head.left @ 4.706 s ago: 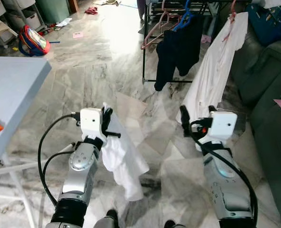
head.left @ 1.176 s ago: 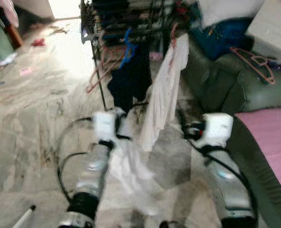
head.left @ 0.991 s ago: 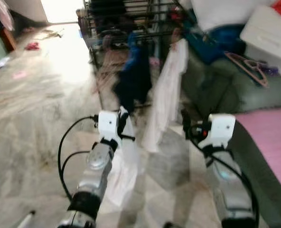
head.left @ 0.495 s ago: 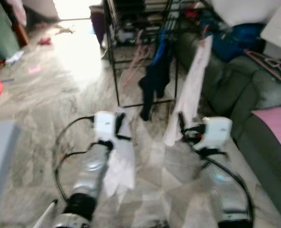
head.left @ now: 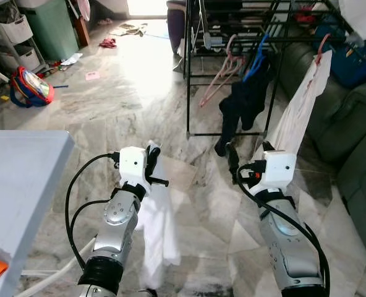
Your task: Hang hanger
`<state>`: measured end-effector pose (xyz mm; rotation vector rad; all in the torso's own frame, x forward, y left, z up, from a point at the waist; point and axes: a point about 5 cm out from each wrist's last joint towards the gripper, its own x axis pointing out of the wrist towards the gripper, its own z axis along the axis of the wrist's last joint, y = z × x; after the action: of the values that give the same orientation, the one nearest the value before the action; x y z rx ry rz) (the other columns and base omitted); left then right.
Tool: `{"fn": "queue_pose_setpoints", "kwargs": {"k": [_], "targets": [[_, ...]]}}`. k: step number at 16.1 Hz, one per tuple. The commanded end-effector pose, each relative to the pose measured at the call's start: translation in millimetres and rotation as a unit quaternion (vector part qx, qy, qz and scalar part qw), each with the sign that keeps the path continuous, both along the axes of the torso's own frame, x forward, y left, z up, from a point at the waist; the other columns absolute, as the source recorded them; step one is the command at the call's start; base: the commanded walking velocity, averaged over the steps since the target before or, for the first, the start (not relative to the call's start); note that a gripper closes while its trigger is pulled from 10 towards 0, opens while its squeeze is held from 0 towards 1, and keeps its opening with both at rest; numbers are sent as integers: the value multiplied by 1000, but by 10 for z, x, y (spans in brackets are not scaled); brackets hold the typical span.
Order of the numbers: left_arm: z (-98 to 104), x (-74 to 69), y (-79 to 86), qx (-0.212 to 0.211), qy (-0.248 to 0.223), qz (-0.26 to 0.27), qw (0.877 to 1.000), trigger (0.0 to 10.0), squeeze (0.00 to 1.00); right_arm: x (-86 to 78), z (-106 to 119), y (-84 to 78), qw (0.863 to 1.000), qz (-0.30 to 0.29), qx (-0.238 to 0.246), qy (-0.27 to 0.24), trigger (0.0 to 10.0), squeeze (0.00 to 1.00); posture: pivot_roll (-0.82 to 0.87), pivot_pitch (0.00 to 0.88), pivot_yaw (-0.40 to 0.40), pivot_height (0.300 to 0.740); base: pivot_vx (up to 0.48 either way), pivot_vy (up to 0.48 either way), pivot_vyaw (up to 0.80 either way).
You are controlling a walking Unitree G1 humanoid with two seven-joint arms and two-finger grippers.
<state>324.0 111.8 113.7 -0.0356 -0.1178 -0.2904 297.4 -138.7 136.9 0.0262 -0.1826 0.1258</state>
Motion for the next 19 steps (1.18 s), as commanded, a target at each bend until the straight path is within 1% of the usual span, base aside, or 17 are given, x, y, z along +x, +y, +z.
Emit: {"fn": "queue_pose_setpoints", "kwargs": {"k": [1, 8, 19], "targets": [[82, -5, -25, -11, -18, -10, 1000, 10000, 0, -20, 16, -23, 1000, -4, -1, -2, 10000, 0, 37, 164, 6, 740, 0, 0, 0], [114, -15, -60, -18, -22, -20, 999, 10000, 0, -30, 17, -25, 1000, -3, -3, -1, 10000, 0, 32, 169, 6, 740, 305, 0, 0], [119, -19, -83, -20, -20, -26, 999, 10000, 0, -32, 11, -17, 1000, -1, -1, 1, 10000, 0, 33, 171, 5, 740, 353, 0, 0]]}}
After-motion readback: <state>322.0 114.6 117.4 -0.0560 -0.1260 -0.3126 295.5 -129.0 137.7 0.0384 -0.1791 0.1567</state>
